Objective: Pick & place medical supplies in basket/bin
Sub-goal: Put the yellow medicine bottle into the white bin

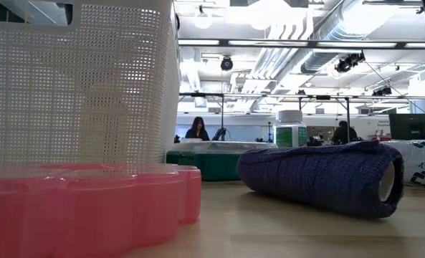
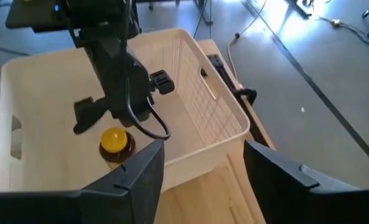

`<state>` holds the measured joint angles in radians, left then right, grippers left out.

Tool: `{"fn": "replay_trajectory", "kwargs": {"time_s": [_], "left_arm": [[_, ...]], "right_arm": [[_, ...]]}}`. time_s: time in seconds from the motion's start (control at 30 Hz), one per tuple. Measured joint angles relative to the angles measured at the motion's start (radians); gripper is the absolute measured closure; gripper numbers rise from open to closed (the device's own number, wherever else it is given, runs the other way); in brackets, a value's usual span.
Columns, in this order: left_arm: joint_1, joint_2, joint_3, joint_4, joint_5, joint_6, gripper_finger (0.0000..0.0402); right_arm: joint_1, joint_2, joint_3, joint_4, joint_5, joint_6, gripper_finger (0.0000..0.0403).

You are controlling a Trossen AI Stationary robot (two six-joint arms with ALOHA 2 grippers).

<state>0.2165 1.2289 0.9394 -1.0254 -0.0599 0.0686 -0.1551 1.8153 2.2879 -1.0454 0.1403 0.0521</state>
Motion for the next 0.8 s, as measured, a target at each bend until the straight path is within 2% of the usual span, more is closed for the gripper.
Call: {"fn": "replay_trajectory", "kwargs": {"time_s": [0.33, 0.5, 0.8], "left_arm": [[0.0, 0.0, -0.051, 0.142, 0.025, -0.071, 0.0344], [-0.005, 0.0, -0.051, 0.2, 0.137, -0.112, 0.0344], [-0.009, 0.0, -0.051, 0.202, 0.255, -0.182, 0.0344]], "right_arm": [[0.0, 0.0, 0.0, -0.044, 0.003, -0.009, 0.0204], [-0.002, 0.0, 0.0, -0.053, 0.003, -0.011, 0.021], [-0.002, 0.0, 0.0, -0.058, 0.017, -0.034, 0.0222]]}}
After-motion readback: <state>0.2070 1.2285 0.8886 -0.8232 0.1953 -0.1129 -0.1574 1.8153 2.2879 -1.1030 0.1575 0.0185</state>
